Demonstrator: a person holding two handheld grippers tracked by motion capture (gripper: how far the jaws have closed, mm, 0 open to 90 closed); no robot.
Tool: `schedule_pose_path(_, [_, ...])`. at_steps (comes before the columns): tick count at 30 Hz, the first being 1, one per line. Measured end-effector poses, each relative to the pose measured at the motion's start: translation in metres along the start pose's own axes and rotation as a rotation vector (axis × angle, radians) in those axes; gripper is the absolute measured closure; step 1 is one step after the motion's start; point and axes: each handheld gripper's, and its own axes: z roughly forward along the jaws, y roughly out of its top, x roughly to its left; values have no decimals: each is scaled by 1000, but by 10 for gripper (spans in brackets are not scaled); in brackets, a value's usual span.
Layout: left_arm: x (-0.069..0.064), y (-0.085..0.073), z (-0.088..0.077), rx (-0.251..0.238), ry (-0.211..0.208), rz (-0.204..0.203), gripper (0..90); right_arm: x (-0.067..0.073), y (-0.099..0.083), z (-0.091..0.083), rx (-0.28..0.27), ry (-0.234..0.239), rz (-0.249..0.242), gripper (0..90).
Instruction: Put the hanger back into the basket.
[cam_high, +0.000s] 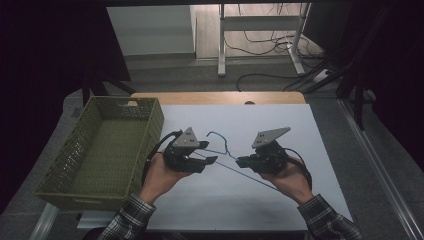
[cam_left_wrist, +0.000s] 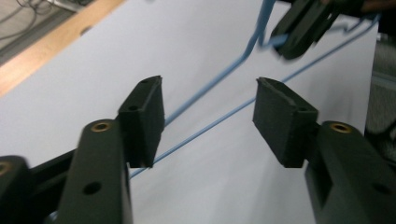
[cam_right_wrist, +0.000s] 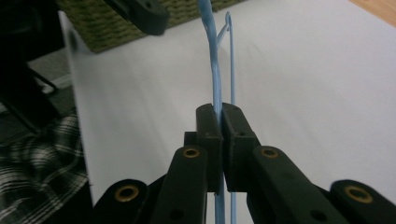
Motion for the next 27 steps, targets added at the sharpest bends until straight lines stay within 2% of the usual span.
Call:
schedule_pose_path(2, [3,-2,1,24,1,25,406,1,1,-2,-1,23,-4,871])
schedule_pose_path(4, [5,-2,2,22,0,37,404,2,2,-4,2,41,-10,871])
schedule_pose_path(5, [7,-2,2,21,-23,47,410,3,3,-4,5,45,-16,871])
schedule_pose_path(7, [8,0,4,33,-32,73,424,4,5,-6,12,54,-18,871])
schedule_pose_path(9, [10,2,5,44,-71,94,463,5,6,-7,13,61,-30,871])
schedule_pose_path(10, [10,3,6,53,-70,100,478,4,6,-8,14,65,-31,871])
schedule_pose_path(12, [12,6,10,81,-105,123,555,4,7,-9,12,79,-37,871])
schedule_pose_path(19, [13,9,16,132,-157,170,688,3,7,-11,13,98,-54,871])
schedule_pose_path(20, [13,10,16,139,-161,175,733,2,6,-11,15,107,-58,870])
schedule_pose_path(21, [13,11,17,158,-171,193,746,2,6,-11,16,106,-60,870])
schedule_pose_path(22, [13,11,17,158,-171,193,763,2,6,-11,16,106,-60,870])
schedule_pose_path(23, [12,11,17,173,-180,218,763,1,6,-11,18,103,-62,870])
schedule_pose_path(24, [11,11,18,185,-194,227,822,0,6,-12,20,88,-70,869])
schedule_pose_path(27, [7,13,17,206,-229,239,868,-2,6,-12,20,66,-73,867])
